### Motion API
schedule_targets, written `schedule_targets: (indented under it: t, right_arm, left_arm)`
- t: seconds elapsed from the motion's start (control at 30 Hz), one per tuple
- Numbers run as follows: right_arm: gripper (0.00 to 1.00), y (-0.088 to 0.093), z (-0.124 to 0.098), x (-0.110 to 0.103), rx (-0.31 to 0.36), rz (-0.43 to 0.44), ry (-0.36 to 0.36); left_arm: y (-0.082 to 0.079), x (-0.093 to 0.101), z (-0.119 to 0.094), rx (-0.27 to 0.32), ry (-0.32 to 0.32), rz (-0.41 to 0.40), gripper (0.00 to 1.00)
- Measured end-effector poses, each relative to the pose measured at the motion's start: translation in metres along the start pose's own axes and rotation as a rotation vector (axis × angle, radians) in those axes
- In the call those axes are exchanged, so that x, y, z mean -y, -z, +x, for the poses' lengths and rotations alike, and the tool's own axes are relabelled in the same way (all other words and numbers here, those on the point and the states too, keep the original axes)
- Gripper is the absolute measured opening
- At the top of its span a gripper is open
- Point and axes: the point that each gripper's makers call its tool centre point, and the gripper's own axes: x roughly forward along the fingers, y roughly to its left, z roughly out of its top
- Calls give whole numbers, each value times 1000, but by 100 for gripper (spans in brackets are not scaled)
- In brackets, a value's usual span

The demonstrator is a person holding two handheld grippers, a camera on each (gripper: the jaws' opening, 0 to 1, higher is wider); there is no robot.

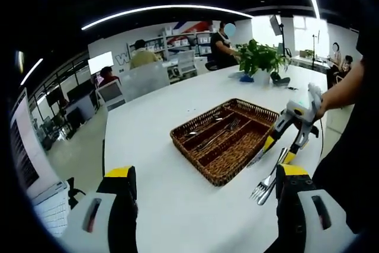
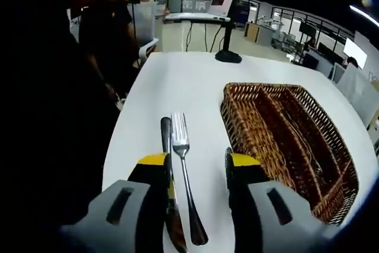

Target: Arrange the knives, forks, and spoons in their matching storage slots by inserting each utensil handle-first until every utensil is classified and aligned in the correct compartment

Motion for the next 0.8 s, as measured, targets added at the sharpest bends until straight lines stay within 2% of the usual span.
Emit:
schedule_targets:
  t: [0.13,0.23,0.33,0.5,0.7,0.8]
  right_arm:
    - [30,10,12,-5,-21,3,-20]
    - [28,11,16,-4,7,8,-19]
    - [23,19,21,-7,-6,2,-36]
    - [21,21,24,-12,-14,-11,-55]
    - [10,16,25,-11,17,-8,-57]
    - [11,14,28,-16,26,-4,-91]
  left_arm:
    - [1,-3,1,-3,0,0,100]
    - [1,-4,1,-4,1,4,100]
    - [2,-6,1,0,-2,-11,100]
    - [4,-5,0,-7,1,-15,100]
    - [4,-3,-1,-5,-1,-18,100]
    - [4,-3,-1,-6,-4,-22,100]
